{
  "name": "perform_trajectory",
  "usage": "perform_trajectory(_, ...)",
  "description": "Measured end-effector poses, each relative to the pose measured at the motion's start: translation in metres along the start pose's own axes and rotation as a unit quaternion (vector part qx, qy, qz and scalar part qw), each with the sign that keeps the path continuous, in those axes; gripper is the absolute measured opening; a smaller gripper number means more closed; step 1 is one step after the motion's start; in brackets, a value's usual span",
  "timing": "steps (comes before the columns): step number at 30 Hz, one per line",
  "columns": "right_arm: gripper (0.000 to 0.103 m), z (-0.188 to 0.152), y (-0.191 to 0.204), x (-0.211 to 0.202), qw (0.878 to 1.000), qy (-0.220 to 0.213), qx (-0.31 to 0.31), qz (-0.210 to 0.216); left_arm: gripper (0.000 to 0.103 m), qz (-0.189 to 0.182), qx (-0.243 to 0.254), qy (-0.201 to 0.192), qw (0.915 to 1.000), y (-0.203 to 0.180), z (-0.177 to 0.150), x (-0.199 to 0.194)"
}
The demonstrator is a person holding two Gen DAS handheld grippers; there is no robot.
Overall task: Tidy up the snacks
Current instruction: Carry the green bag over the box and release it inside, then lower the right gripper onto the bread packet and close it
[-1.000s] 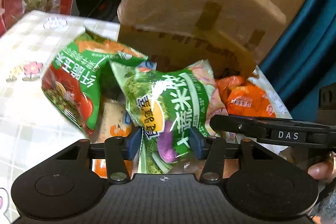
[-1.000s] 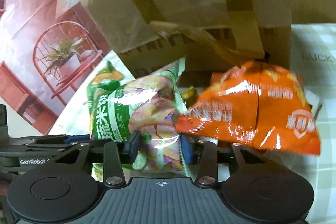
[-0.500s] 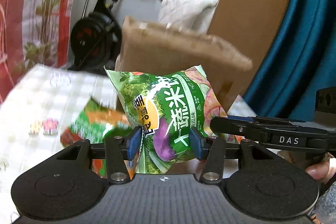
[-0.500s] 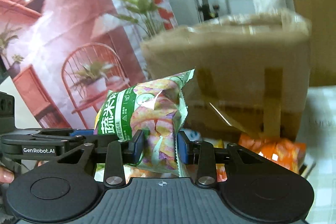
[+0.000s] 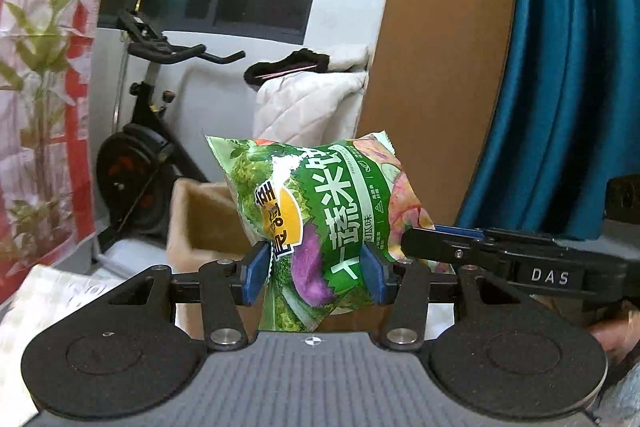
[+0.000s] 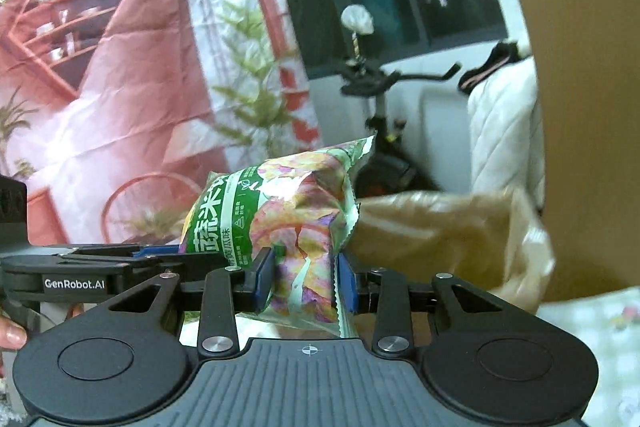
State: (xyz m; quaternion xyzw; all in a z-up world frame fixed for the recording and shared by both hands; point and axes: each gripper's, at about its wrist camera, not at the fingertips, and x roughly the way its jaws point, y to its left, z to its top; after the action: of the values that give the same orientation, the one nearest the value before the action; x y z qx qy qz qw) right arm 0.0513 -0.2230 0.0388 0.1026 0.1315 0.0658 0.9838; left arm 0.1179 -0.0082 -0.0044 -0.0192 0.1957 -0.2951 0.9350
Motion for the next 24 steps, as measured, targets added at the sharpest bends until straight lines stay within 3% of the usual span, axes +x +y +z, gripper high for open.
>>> perform_trajectory(8,0.032,0.009,-0.041,0.057,0.998,0.021,0.025,-0.06,0.055,0.006,-0.008,0.031,0.9995,0.008,0.021,0.081)
perform_trajectory(13,0.039,-0.007,-0.056,0.078,0.994,0.039,0.058,-0.079,0.061,0.021,-0.029,0.044,0.9984,0.014,0.016,0.099)
perform_trajectory(17,0.044,-0.023,-0.064,0.074,0.992,0.039,0.076,-0.096,0.063,0.035,-0.035,0.056,0.9972,0.02,0.012,0.096)
perform_trajectory(24,0.045,-0.041,-0.064,0.039,0.992,0.022,0.085,-0.085,0.063,0.041,-0.038,0.039,0.9976,0.034,0.002,0.052)
